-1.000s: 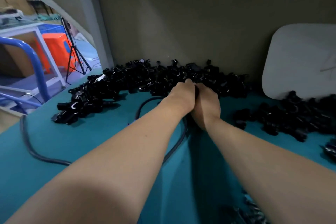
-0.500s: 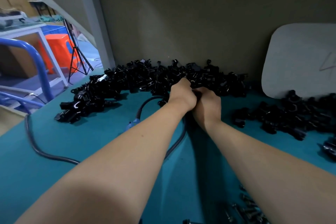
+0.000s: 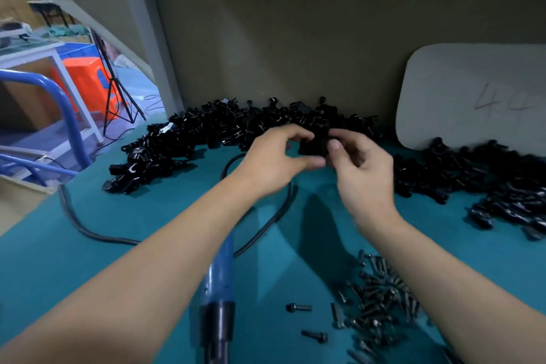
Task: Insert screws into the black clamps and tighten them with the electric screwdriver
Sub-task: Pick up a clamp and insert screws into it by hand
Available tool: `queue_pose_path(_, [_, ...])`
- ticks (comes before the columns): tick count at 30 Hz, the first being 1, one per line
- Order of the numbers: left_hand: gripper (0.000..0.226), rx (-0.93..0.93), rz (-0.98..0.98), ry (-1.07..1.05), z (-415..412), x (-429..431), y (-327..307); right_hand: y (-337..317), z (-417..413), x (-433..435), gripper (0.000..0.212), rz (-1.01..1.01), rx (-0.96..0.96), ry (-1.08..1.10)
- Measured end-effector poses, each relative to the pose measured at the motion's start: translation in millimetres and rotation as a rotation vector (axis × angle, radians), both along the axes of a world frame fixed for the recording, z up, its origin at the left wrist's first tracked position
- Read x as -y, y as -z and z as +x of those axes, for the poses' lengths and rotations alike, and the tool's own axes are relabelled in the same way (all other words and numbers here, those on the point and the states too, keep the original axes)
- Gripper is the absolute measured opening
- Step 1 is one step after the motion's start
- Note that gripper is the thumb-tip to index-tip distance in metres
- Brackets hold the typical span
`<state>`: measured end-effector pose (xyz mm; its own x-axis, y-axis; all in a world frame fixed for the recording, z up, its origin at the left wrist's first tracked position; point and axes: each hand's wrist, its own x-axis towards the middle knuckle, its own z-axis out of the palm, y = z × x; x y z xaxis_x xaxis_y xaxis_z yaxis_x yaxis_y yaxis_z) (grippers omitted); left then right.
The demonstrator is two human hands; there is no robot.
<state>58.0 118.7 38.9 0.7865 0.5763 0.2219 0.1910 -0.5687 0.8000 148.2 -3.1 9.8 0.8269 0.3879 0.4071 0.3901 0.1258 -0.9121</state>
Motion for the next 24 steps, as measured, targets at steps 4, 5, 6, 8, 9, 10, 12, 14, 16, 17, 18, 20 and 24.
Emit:
queue_pose_path(4, [0.04,0.297,-0.227,0.135,-63.9,60.5,-8.1,-29.8,-53.6,63.2,0.024,0.183,-0.359,-0.243])
queue_pose_path(5, [0.04,0.374,-0.239,0.146,-76.1,77.1,-7.6,-35.4,-68.0,77.0,0.026,0.248,-0.518,-0.326])
queue_pose_path(6, [0.039,0.44,-0.257,0.16,-87.0,93.8,-6.4,-40.5,-83.2,90.3,0.025,0.294,-0.653,-0.398])
queue_pose_path(8, [0.036,0.558,-0.371,0.164,-105.4,126.7,-1.0,-42.8,-110.3,115.3,0.019,0.316,-0.785,-0.509])
queue_pose_path(9, [0.033,0.612,-0.453,0.147,-113.6,142.2,3.0,-40.3,-121.4,126.7,0.019,0.3,-0.794,-0.548])
queue_pose_path(10, [0.029,0.654,-0.518,0.119,-121.8,156.4,7.0,-39.2,-133.2,137.0,0.02,0.267,-0.78,-0.561])
queue_pose_path(12, [0.024,0.659,-0.579,0.063,-136.3,180.6,17.3,-30.5,-151.9,154.0,0.011,0.133,-0.668,-0.493])
queue_pose_path(14, [0.022,0.592,-0.545,0.051,-145.1,198.2,27.2,-20.6,-165.1,167.0,0.016,-0.042,-0.521,-0.373])
queue_pose_path(16, [0.024,0.541,-0.472,0.035,-146.7,210.0,37.4,-14.2,-173.4,176.3,0.02,-0.19,-0.411,-0.353])
queue_pose_path(17, [0.023,0.544,-0.469,0.015,-146.9,213.6,42.7,-11.1,-174.4,180.5,0.02,-0.26,-0.367,-0.366])
queue_pose_path(18, [0.019,0.554,-0.46,-0.013,-146.9,215.1,48.4,-10.2,-172.4,185.6,0.017,-0.334,-0.32,-0.378])
queue_pose_path(20, [0.012,0.534,-0.343,-0.086,-148.2,210.5,61.4,-8.3,-153.8,195.6,0.012,-0.464,-0.251,-0.327])
queue_pose_path(24, [0.015,0.419,-0.313,-0.136,-151.8,196.0,82.5,-4.5,-73.7,210.7,0.012,-0.512,-0.213,0.066])
